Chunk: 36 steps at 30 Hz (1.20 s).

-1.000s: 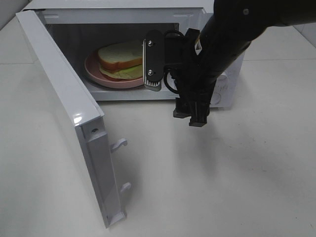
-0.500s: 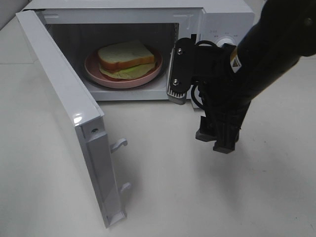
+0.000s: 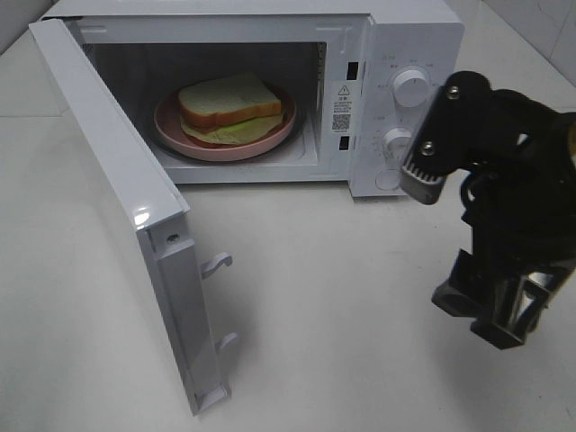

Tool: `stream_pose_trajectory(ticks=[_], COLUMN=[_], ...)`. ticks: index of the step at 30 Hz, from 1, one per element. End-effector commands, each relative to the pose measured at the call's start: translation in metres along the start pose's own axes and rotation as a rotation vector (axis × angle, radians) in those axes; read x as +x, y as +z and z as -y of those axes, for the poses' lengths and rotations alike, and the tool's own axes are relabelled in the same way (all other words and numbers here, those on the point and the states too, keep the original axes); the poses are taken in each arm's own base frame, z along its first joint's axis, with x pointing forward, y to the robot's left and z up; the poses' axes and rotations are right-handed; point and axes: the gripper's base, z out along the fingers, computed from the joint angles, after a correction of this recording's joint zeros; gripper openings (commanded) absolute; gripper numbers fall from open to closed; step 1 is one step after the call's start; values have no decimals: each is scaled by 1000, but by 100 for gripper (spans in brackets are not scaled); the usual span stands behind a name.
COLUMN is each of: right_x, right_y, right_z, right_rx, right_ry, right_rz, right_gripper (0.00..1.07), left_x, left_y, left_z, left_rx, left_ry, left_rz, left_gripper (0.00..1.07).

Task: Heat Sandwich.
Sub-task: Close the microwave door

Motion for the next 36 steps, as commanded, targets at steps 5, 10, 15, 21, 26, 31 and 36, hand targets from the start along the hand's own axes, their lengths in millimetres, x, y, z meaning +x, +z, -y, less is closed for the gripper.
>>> stream_pose_trajectory(ticks=[5, 10, 15, 21, 26, 31, 36], right_x=[27, 40, 48, 57, 69, 88, 109], right_y=[-25, -39, -45, -51, -64, -79, -95], right_z=[-6, -9, -10, -12, -11, -3, -2], right_rx=[6, 10, 10, 9, 28, 84, 143], right_ry=[217, 321, 346, 384, 436, 564, 666], right_rz=[-13, -45, -79, -124, -109, -61, -8], right_gripper=[76, 76, 76, 76, 76, 76, 76], left_x=[2, 2, 2, 2, 2, 2, 2], left_y=[-3, -3, -3, -3, -3, -3, -3], left_z=[1, 1, 1, 1, 1, 1, 1], left_rx=[3, 3, 3, 3, 3, 3, 3], left_ry=[0, 0, 0, 0, 0, 0, 0], left_rz=[27, 27, 27, 27, 27, 27, 27], left_gripper=[98, 98, 98, 98, 98, 98, 98])
